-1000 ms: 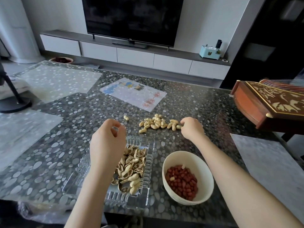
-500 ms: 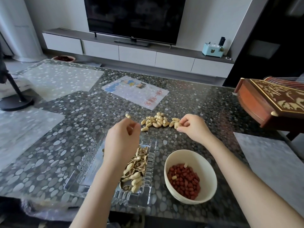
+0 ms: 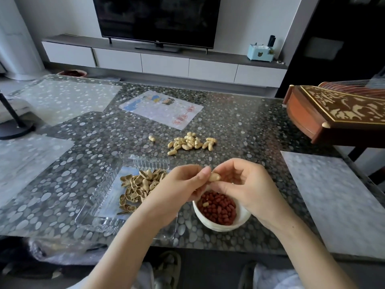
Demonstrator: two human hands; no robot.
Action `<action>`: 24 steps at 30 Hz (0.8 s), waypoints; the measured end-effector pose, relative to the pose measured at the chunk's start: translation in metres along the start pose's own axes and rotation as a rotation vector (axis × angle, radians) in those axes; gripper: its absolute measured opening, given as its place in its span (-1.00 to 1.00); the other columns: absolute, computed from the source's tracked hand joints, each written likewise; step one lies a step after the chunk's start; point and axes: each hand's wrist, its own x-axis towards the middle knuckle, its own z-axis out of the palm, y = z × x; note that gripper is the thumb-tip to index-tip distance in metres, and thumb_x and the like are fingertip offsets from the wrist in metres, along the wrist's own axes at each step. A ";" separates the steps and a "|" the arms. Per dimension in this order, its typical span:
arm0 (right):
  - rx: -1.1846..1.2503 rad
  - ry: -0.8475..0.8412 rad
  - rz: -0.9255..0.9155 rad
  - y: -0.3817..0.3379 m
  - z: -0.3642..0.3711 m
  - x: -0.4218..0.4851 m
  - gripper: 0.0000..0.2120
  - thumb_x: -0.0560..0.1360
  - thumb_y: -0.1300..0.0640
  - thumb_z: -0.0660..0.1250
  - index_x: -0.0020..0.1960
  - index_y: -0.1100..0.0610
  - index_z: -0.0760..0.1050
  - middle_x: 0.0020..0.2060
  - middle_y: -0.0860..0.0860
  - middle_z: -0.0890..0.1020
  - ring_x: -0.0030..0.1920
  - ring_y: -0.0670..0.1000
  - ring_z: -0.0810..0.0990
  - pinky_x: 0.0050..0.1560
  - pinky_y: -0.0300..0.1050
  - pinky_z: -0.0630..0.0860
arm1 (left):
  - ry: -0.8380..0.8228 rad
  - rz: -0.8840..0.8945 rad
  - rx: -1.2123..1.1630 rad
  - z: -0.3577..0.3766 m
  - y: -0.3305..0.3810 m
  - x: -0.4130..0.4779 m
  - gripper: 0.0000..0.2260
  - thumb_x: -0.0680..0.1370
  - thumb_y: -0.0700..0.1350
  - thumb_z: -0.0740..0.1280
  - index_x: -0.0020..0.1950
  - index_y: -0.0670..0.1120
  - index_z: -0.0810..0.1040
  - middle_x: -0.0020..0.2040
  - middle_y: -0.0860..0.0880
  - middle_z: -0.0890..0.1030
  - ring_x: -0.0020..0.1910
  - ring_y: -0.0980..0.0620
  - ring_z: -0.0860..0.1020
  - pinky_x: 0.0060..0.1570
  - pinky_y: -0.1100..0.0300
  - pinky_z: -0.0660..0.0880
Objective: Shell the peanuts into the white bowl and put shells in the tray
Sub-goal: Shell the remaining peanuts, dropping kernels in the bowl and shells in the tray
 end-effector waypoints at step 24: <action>-0.285 0.382 -0.337 0.013 0.004 -0.014 -0.80 0.51 -0.02 0.24 -0.26 -0.19 0.55 -0.32 -0.15 0.47 -0.24 -0.09 0.49 -0.21 -0.32 0.40 | -0.022 -0.127 -0.193 0.027 0.006 0.006 -0.67 0.43 0.09 0.32 -0.25 -0.18 0.57 -0.38 -0.05 0.46 -0.37 0.10 0.40 -0.35 0.32 0.37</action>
